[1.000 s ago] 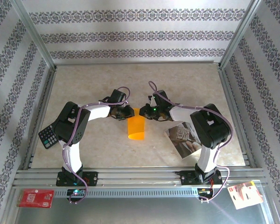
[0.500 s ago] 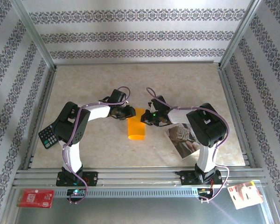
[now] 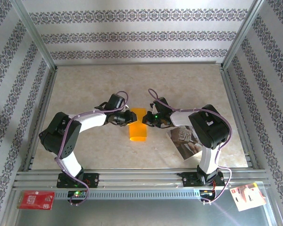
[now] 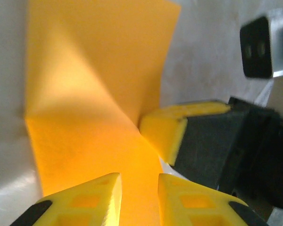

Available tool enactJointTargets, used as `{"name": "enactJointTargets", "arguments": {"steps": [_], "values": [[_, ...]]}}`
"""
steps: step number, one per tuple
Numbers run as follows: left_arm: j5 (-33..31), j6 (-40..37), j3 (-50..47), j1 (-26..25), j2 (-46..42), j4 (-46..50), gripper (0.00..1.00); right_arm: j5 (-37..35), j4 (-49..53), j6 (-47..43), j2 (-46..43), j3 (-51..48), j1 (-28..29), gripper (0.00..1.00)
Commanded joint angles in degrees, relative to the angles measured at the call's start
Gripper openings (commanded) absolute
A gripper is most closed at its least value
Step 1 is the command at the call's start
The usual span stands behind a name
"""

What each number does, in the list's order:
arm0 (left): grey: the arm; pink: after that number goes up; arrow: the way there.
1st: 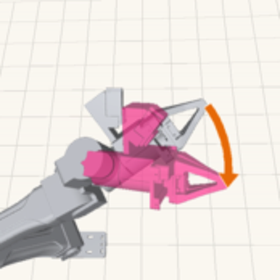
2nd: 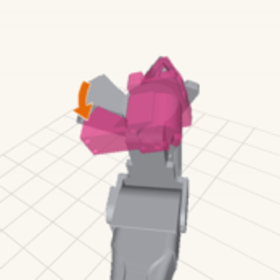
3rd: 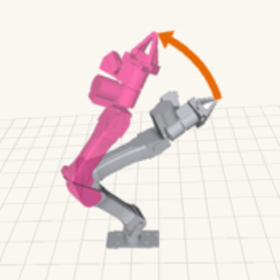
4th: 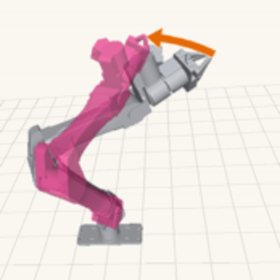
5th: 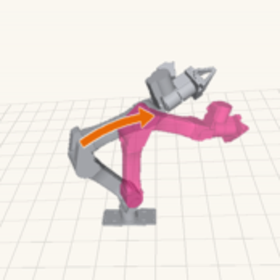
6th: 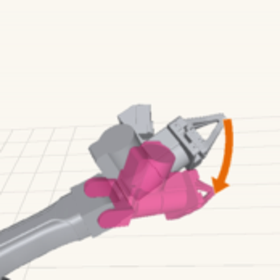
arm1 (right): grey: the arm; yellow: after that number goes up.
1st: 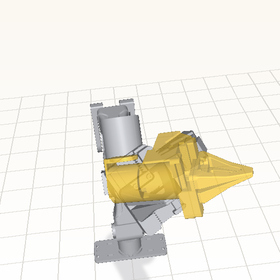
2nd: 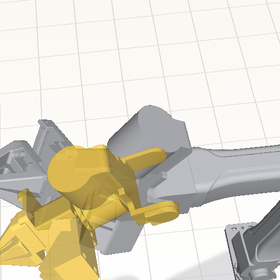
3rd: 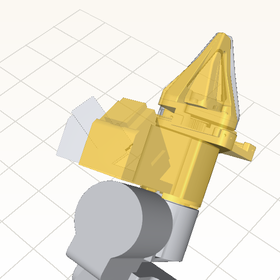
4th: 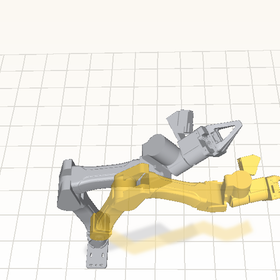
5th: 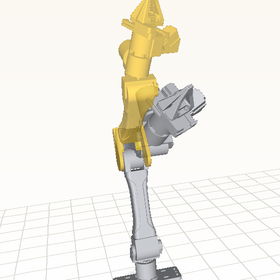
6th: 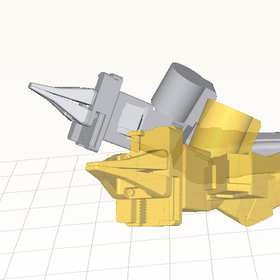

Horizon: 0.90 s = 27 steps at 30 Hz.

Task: Fold a paper plane with a square sheet of paper (pick it up from the middle)
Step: First fold in half a square sheet of paper at the center of the table.

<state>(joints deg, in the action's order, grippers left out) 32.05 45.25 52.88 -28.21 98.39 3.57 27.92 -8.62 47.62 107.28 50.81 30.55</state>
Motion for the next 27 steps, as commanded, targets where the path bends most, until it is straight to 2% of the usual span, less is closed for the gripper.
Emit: {"name": "enactJointTargets", "arguments": {"steps": [1,12,18,23,27], "values": [[2.0,2.6,-2.1,-1.2,0.4,-1.1,0.22,-4.6,6.2,-1.3,1.7,-2.7,0.2,0.00],[-3.4,-6.2,-3.8,-0.2,1.8,11.7,0.19,-7.0,9.0,-4.1,2.0,-2.4,-0.2,0.00],[3.1,-2.5,-6.5,-0.7,-3.8,4.9,0.23,-7.2,9.3,-4.5,1.6,-2.9,-0.4,0.00],[7.4,1.2,-9.2,-1.5,-4.3,-1.8,0.23,-7.3,9.2,-4.5,1.5,-3.1,-0.4,0.00],[4.0,0.0,-10.0,-1.5,-2.8,2.1,0.20,-7.4,9.3,-4.6,1.5,-3.3,-0.4,0.00]]}}
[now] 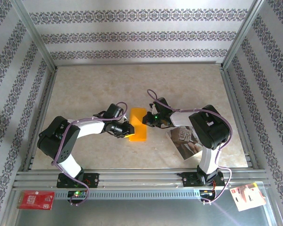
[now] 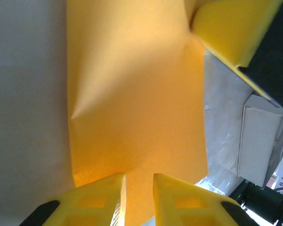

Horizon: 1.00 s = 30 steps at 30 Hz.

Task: Fold a paper plane with a square sheet of paper (pick it up from the middle)
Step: First fold in half a square sheet of paper at the center of the table.

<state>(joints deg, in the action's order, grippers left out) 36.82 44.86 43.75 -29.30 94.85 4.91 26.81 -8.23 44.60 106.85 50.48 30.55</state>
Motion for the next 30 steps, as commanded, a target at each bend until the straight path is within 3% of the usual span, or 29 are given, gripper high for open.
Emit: {"name": "enactJointTargets", "arguments": {"steps": [1,8,16,24,30], "values": [[-1.9,-0.2,-1.3,-0.2,1.0,2.1,0.19,-6.3,9.0,-1.7,2.0,-3.0,-0.5,0.00],[-3.2,-1.3,-4.0,0.4,-2.3,4.9,0.18,-6.4,9.2,-1.9,2.1,-3.1,-0.6,0.00],[2.3,2.4,-4.0,-0.3,-4.7,-4.3,0.19,-6.4,9.2,-1.8,1.8,-3.3,-0.6,0.00],[-2.8,-0.9,-5.1,-0.1,-1.7,2.9,0.18,-6.6,9.3,-1.9,1.5,-3.5,-0.6,0.00],[-3.6,-3.4,-4.0,1.1,-5.5,5.9,0.18,-6.4,9.2,-2.3,1.7,-3.5,-0.6,0.00]]}}
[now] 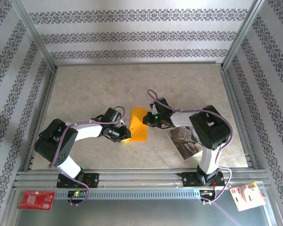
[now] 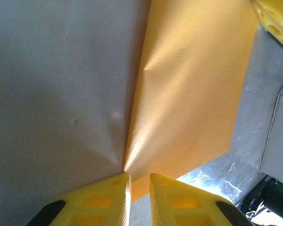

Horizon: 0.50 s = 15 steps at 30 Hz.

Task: Fold a paper plane with a square sheet of paper (pick it up from the middle)
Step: First fold in half a square sheet of paper at the center of the table.

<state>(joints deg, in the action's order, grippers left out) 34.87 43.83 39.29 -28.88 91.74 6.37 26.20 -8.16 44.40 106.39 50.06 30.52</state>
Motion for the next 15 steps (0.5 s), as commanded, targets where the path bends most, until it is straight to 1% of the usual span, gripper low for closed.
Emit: {"name": "enactJointTargets", "arguments": {"steps": [1,5,8,10,15], "values": [[-0.9,-2.3,1.1,0.7,-3.3,3.9,0.18,-5.7,9.2,-2.2,2.0,-3.1,-0.6,0.00],[1.0,-0.5,3.9,1.1,-3.3,0.0,0.18,-5.8,9.1,-2.2,1.8,-3.2,-0.6,0.00],[1.7,0.8,7.4,2.8,0.7,-2.5,0.17,-5.6,8.7,-2.1,1.9,-3.2,-0.5,0.00],[1.7,0.1,10.6,3.7,3.8,-3.1,0.17,-5.7,8.8,-2.0,1.9,-3.3,-0.4,0.00],[0.7,-4.0,18.6,4.8,11.2,-0.6,0.17,-5.7,8.8,-2.0,1.5,-3.4,-0.2,0.00]]}}
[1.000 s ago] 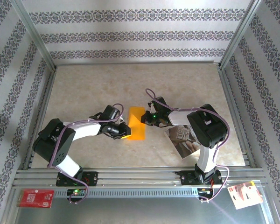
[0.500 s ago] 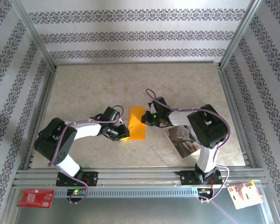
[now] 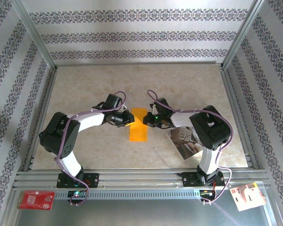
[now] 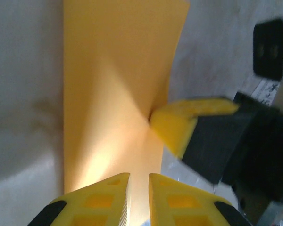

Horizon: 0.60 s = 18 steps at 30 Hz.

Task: Fold a paper plane with a square sheet of paper (pick it up from the middle)
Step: First fold in half a square sheet of paper at the center of the table.

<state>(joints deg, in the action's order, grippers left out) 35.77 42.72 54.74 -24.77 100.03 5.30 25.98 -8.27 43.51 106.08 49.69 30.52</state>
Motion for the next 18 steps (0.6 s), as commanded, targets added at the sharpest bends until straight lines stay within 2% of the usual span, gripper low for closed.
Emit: {"name": "enactJointTargets", "arguments": {"steps": [1,8,18], "values": [[-0.6,-3.4,4.0,0.9,4.5,0.6,0.16,-5.6,8.9,-1.0,1.8,-3.1,-0.2,0.00],[-2.2,-5.1,6.6,3.2,11.5,1.1,0.16,-5.9,9.0,-0.9,1.7,-3.6,-0.2,0.00],[2.0,-2.8,10.1,3.7,8.7,-1.5,0.20,-6.2,9.1,-1.1,1.9,-3.7,-0.2,0.00]]}}
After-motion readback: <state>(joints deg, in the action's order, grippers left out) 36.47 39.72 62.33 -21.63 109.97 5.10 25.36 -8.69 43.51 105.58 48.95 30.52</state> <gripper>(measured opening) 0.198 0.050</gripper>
